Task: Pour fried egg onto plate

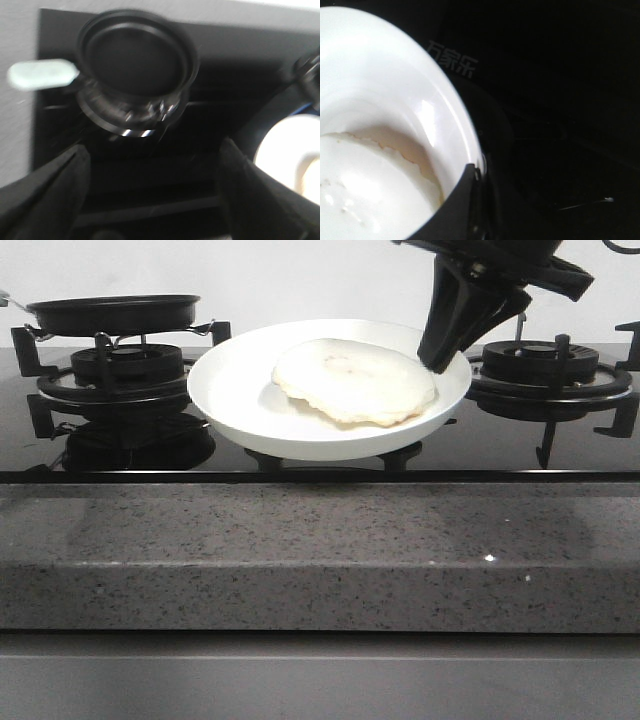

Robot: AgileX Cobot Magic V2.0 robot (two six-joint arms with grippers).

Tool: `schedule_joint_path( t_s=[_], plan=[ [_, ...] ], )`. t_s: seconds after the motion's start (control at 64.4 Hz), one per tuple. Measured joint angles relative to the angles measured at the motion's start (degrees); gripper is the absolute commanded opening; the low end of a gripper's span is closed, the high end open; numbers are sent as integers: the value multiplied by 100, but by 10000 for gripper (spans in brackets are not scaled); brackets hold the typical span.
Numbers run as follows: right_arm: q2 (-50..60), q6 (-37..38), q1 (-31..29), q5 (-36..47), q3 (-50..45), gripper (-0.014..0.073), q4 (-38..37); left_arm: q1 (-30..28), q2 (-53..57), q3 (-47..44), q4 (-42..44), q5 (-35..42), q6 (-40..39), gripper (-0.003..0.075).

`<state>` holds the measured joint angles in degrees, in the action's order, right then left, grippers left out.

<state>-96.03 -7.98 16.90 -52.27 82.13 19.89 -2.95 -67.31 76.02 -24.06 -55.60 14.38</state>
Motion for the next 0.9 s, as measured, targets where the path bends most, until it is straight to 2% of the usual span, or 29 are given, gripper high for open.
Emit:
schedule_joint_path(
  t_s=[0.124, 0.249, 0.544, 0.901],
  plan=[
    [0, 0, 0, 0, 0, -67, 0, 603, 731, -451, 1225, 58, -783, 525],
    [0, 0, 0, 0, 0, -67, 0, 843, 1427, -1030, 1812, 61, -1203, 525],
    [0, 0, 0, 0, 0, -67, 0, 871, 2847, -2200, 2002, 61, -1346, 525],
    [0, 0, 0, 27, 0, -67, 0, 871, 3237, -2427, 1995, 51, -1346, 525]
  ],
)
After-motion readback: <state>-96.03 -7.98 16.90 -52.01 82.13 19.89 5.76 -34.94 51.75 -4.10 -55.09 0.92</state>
